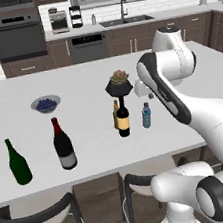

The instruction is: Move the plastic bottles in the middle to the plastics group, and the glass bottles in the middle to the glass group.

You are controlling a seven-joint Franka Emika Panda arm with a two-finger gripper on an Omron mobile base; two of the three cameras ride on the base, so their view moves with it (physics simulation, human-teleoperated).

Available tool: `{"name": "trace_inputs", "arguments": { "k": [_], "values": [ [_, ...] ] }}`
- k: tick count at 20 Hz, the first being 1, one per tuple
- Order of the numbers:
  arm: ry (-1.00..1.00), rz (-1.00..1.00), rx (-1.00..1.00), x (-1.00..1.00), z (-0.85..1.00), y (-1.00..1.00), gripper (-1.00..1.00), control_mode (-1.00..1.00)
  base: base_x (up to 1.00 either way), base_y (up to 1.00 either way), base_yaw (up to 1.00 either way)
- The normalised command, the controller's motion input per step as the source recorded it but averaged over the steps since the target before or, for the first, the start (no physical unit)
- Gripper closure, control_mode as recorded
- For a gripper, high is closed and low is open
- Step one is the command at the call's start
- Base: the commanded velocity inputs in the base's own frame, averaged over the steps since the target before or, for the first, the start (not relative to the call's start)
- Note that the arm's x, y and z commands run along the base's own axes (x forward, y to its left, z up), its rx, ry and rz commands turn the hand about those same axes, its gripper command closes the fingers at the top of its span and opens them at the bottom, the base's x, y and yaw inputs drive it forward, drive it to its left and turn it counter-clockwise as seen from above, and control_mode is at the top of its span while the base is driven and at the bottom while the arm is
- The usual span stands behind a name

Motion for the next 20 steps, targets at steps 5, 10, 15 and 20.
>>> {"name": "trace_inputs", "arguments": {
  "k": [5,10,15,20],
  "values": [
    [0.0,0.0,0.0,0.0,-0.01,0.0,-1.0,-1.0,0.0,0.0,0.0],
    [-0.02,0.01,-0.07,-0.03,-0.2,0.52,-1.0,-1.0,0.0,0.0,0.0],
    [-0.09,0.0,0.0,0.54,-0.57,0.26,-1.0,-1.0,0.0,0.0,0.0],
    [-0.17,0.0,0.0,0.98,-0.41,0.0,-1.0,-1.0,0.0,0.0,0.0]
  ]
}}
